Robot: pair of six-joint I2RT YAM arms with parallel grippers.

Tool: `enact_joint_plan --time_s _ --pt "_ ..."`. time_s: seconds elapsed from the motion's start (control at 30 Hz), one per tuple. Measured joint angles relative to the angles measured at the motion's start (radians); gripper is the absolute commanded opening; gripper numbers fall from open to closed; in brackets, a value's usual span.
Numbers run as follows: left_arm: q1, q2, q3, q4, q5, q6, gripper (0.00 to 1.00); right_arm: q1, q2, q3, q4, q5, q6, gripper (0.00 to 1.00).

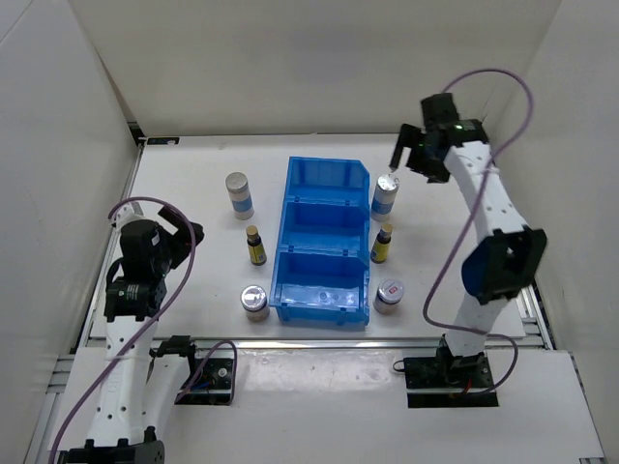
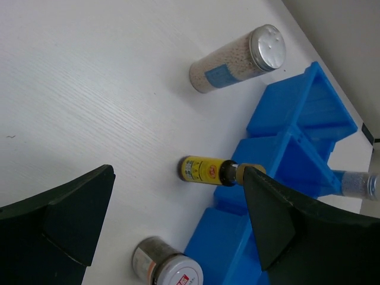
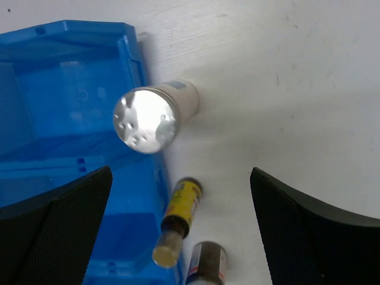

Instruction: Organize the condiment bottles

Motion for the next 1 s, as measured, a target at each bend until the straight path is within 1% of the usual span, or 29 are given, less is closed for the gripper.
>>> enact_joint_plan --time_s 0.13,0.27,0.47,0.5,0.53,0.6,0.63,0.7,0.73,0.8,0.83,0.93,1.0 --pt "0.016 0.0 -0.01 -0.004 -0.036 0.002 1.0 0.109 0.195 0.178 -0.047 0.068 -0.062 1.0" --pt "0.025 0.002 -0.01 -0.002 -0.049 0.027 1.0 0.151 0.344 0.283 -0.077 0.113 -0.097 1.0" --pt "0.026 0.005 0.006 -0.001 -0.048 0.086 1.0 0.157 0.453 0.31 -0.103 0.132 -0.112 0.99" --pt "0.029 0.005 0.009 -0.001 -0.048 0.093 1.0 0.157 0.465 0.311 -0.105 0.134 -0.113 0.95" --pt "0.033 0.005 0.011 0.0 -0.047 0.098 1.0 0.157 0.475 0.312 -0.106 0.134 -0.115 0.86" --pt "0.045 0.005 0.012 0.002 -0.047 0.107 1.0 0.157 0.486 0.312 -0.108 0.128 -0.116 0.73" --pt "0.05 0.005 0.013 0.003 -0.048 0.109 1.0 0.157 0.487 0.312 -0.108 0.126 -0.119 0.61" --pt "0.062 0.005 0.013 0.005 -0.047 0.115 1.0 0.158 0.487 0.312 -0.111 0.131 -0.121 0.5" --pt "0.069 0.005 0.013 0.005 -0.047 0.116 1.0 0.159 0.487 0.312 -0.111 0.135 -0.118 0.43" --pt "0.082 0.005 0.013 0.005 -0.047 0.123 1.0 0.16 0.487 0.318 -0.116 0.146 -0.118 0.37" --pt "0.086 0.005 0.013 0.005 -0.047 0.128 1.0 0.16 0.487 0.32 -0.119 0.153 -0.116 0.31" --pt "0.09 0.005 0.013 0.005 -0.048 0.145 1.0 0.165 0.473 0.34 -0.129 0.175 -0.115 0.21" --pt "0.09 0.005 0.013 0.006 -0.048 0.153 1.0 0.172 0.446 0.346 -0.125 0.185 -0.114 0.21"
